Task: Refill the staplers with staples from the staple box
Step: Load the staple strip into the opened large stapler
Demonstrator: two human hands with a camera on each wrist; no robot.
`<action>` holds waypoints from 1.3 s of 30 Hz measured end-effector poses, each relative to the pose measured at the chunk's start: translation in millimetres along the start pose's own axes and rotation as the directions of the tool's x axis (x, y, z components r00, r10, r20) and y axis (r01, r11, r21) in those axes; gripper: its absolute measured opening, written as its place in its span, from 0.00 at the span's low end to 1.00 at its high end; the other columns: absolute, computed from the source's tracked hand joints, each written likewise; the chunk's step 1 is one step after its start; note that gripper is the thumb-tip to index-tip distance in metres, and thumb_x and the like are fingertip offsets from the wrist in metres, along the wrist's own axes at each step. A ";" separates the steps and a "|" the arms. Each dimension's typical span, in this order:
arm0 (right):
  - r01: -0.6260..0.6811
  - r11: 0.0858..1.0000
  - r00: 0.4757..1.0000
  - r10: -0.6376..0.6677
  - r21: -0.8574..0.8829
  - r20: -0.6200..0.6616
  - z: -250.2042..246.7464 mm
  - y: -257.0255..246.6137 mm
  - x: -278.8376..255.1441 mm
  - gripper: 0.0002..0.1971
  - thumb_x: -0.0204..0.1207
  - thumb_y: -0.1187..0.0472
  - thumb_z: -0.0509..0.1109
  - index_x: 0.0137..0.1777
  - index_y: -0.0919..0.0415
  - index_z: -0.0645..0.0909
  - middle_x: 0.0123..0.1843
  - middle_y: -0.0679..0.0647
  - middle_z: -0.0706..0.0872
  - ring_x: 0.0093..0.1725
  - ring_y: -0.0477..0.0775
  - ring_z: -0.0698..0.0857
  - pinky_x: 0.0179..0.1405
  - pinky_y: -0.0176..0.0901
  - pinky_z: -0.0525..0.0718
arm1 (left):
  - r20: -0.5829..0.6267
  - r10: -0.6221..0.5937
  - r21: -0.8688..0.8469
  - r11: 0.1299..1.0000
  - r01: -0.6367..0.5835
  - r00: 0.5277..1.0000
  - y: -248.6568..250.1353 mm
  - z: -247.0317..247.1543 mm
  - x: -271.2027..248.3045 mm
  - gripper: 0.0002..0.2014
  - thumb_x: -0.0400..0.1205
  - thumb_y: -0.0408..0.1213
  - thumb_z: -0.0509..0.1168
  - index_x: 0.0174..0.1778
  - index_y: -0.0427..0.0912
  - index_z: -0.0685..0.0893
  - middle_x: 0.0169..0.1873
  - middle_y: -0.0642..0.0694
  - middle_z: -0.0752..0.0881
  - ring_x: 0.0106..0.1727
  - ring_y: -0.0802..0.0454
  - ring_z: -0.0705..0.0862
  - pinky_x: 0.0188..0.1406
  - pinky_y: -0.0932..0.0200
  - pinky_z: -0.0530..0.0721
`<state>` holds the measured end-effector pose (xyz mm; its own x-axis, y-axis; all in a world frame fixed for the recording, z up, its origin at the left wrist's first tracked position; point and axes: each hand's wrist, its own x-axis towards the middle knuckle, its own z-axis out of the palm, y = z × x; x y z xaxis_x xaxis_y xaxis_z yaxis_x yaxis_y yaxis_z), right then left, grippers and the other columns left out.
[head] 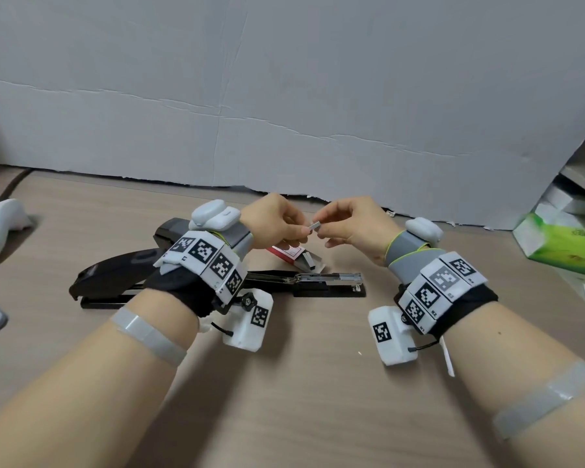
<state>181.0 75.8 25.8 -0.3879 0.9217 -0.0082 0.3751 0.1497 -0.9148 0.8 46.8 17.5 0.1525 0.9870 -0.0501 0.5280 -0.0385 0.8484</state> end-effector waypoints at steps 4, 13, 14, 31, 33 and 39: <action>0.041 0.979 0.999 -0.034 -0.197 0.043 -0.5 -2.3 -3.8 0.10 0.71 0.75 0.73 0.51 0.68 0.88 0.40 0.56 0.88 0.37 0.51 0.85 0.40 0.38 0.89 | -0.030 0.009 0.171 0.985 -0.004 0.999 2.7 0.6 -1.9 0.05 0.80 0.34 0.72 0.49 0.38 0.90 0.29 0.49 0.86 0.33 0.52 0.84 0.40 0.60 0.87; 0.154 0.845 0.986 -0.098 -0.512 0.136 -0.6 -3.6 -8.5 0.05 0.69 0.61 0.78 0.45 0.56 0.92 0.35 0.47 0.90 0.33 0.40 0.84 0.38 0.33 0.80 | 0.068 -0.098 0.227 0.971 0.080 0.993 -0.2 -6.3 -10.7 0.19 0.71 0.44 0.80 0.55 0.42 0.88 0.37 0.53 0.90 0.36 0.53 0.87 0.42 0.61 0.87; 0.144 0.834 0.986 -0.073 -0.532 0.153 -1.4 -1.9 -9.6 0.07 0.70 0.62 0.77 0.46 0.56 0.92 0.33 0.46 0.88 0.31 0.40 0.82 0.37 0.32 0.79 | 0.107 -0.129 0.275 0.957 0.095 0.986 -2.2 -7.4 -12.2 0.22 0.69 0.45 0.81 0.57 0.44 0.87 0.40 0.53 0.90 0.40 0.52 0.87 0.45 0.57 0.86; 0.157 0.763 0.975 -0.019 -0.627 0.221 5.0 20.3 -22.0 0.04 0.70 0.62 0.75 0.44 0.55 0.88 0.31 0.41 0.83 0.32 0.44 0.80 0.29 0.28 0.75 | 0.202 -0.182 0.551 0.833 0.042 0.962 -17.5 7.6 -15.6 0.22 0.71 0.36 0.78 0.62 0.48 0.87 0.45 0.50 0.87 0.42 0.51 0.82 0.43 0.61 0.78; 0.165 0.747 0.975 -0.024 -0.644 0.223 5.8 22.1 -23.0 0.03 0.70 0.60 0.75 0.42 0.53 0.87 0.31 0.40 0.83 0.32 0.43 0.80 0.31 0.31 0.75 | 0.201 -0.175 0.546 0.837 0.038 0.964 -18.7 7.2 -14.9 0.22 0.71 0.36 0.78 0.62 0.48 0.88 0.45 0.50 0.87 0.42 0.51 0.82 0.43 0.61 0.79; 0.172 0.747 0.977 -0.045 -0.642 0.209 7.0 21.8 -24.2 0.02 0.71 0.59 0.77 0.43 0.55 0.88 0.33 0.43 0.84 0.32 0.45 0.81 0.36 0.37 0.79 | 0.199 -0.173 0.544 0.838 0.038 0.964 -21.9 6.2 -13.7 0.22 0.71 0.38 0.78 0.62 0.50 0.87 0.44 0.52 0.87 0.41 0.52 0.82 0.37 0.64 0.76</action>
<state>192.7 54.2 3.3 -0.5715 0.8190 -0.0511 0.7544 0.4998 -0.4256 -7.7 33.2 -3.7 0.2224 0.9275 -0.3004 0.9030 -0.0798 0.4221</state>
